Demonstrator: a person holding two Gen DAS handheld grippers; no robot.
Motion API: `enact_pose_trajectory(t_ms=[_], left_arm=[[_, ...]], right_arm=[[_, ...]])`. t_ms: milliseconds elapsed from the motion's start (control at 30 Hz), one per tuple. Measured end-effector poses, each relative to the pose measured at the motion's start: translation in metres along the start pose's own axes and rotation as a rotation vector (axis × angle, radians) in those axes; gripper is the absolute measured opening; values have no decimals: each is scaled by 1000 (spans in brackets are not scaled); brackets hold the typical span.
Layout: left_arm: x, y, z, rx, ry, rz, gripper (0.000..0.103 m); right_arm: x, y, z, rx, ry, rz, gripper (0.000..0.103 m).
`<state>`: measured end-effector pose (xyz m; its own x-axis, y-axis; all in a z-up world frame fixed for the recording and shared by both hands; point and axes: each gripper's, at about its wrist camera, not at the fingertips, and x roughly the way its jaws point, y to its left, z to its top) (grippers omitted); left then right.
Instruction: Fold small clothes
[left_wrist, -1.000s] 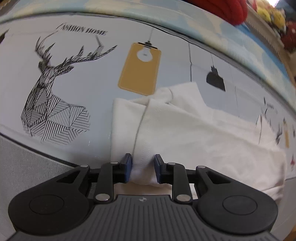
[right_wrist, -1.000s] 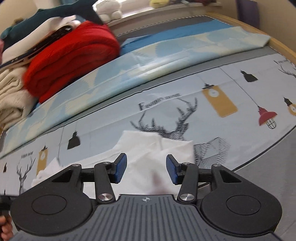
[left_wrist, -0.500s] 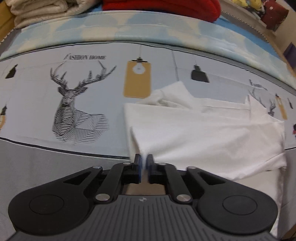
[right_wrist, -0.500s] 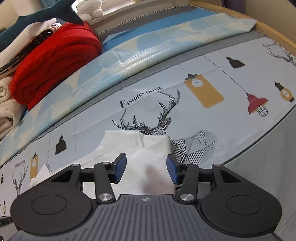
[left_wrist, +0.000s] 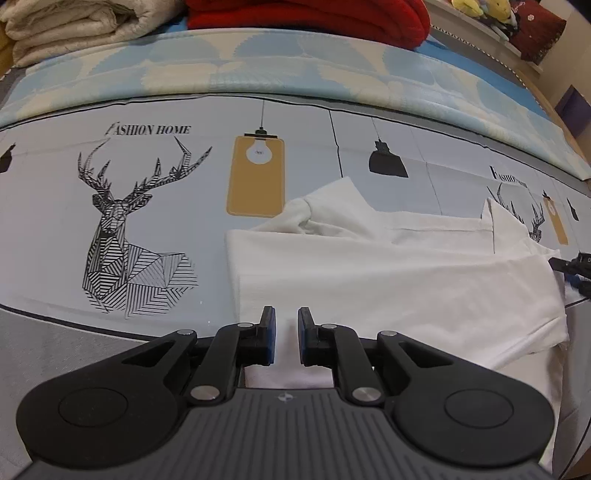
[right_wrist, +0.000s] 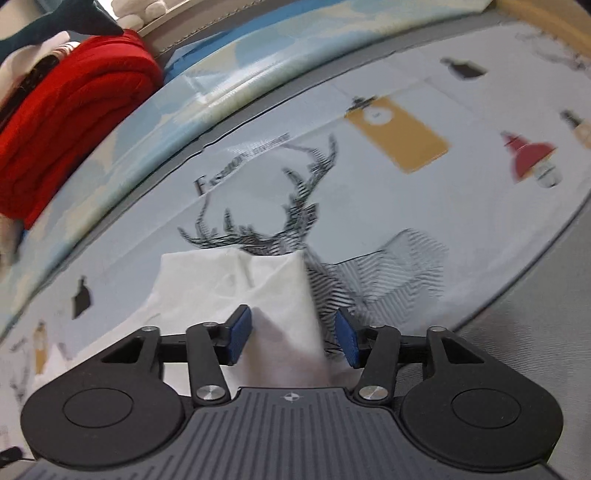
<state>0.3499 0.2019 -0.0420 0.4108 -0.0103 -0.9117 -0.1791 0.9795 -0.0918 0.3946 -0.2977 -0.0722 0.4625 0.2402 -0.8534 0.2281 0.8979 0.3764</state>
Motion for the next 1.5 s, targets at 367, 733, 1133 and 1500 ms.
enact_pose_trajectory(t_ms=[367,733,1133,1500], left_arm=[[19,-7,-3,17,51,-45,13],[47,-1,-15,46,151,-16,16],[52,46,21,-220,-14,-7,91],[83,58,24,-226,-70,-49,3]], right_arm=[[-1,-1,16,-66,-93,-91,7],[-2,7,-3,-235,79,-9,34],[9,-26,4,-87,-8,-109,80],[22,-8,6,-126,-54,-39,4]])
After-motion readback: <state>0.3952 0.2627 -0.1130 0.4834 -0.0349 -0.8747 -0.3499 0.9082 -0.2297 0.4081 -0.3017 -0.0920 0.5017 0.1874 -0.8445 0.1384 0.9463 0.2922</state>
